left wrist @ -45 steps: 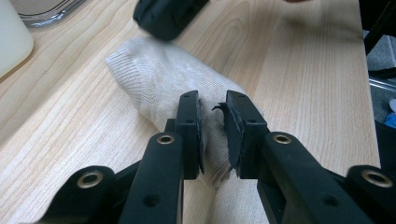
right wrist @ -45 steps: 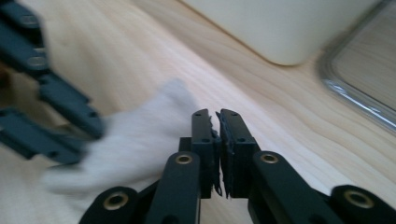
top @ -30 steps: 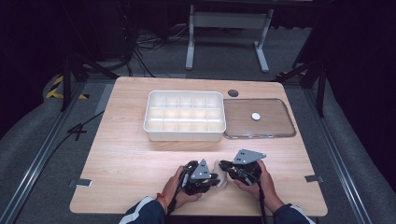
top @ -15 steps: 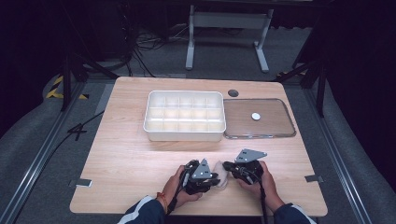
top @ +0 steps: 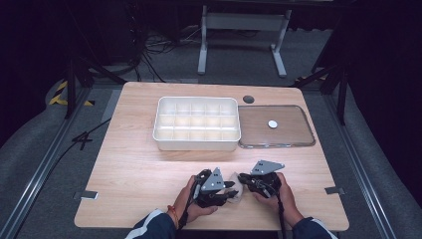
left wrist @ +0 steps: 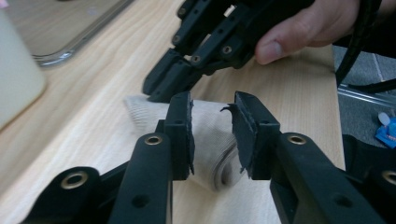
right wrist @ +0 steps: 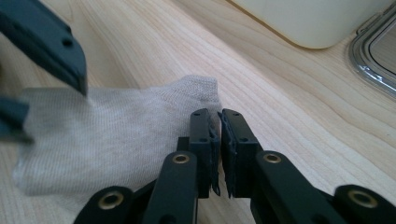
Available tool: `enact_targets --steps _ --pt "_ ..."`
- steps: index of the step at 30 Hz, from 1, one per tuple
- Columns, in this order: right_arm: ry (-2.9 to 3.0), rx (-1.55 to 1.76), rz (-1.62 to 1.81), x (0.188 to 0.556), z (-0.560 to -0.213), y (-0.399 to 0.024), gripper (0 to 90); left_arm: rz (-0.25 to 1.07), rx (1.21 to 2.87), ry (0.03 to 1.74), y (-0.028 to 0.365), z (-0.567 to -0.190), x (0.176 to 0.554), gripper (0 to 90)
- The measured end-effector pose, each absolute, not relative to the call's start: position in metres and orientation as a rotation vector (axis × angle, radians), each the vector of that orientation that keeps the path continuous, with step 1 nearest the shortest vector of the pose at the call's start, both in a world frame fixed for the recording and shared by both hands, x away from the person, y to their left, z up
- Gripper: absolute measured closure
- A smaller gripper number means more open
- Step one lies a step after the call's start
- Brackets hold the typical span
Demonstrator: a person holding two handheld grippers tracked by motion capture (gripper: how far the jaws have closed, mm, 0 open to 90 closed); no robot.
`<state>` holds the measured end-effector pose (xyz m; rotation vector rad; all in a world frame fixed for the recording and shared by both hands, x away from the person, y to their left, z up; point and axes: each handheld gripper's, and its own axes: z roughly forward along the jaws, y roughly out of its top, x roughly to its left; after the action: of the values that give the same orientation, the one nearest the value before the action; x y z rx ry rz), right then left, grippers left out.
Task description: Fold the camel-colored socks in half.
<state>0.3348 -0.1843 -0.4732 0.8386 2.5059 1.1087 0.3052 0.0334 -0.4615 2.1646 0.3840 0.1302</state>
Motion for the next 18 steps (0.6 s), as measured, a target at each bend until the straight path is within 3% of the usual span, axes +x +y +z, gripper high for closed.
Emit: enact_targets --steps 10,18 --pt "2.477 0.844 1.105 0.331 -0.467 -0.192 77.3 0.074 2.177 0.367 0.034 -0.476 0.305 74.1" --pt "2.444 0.799 1.280 0.327 -0.454 -0.185 63.5 0.086 2.189 0.350 0.033 -0.476 0.306 74.5"
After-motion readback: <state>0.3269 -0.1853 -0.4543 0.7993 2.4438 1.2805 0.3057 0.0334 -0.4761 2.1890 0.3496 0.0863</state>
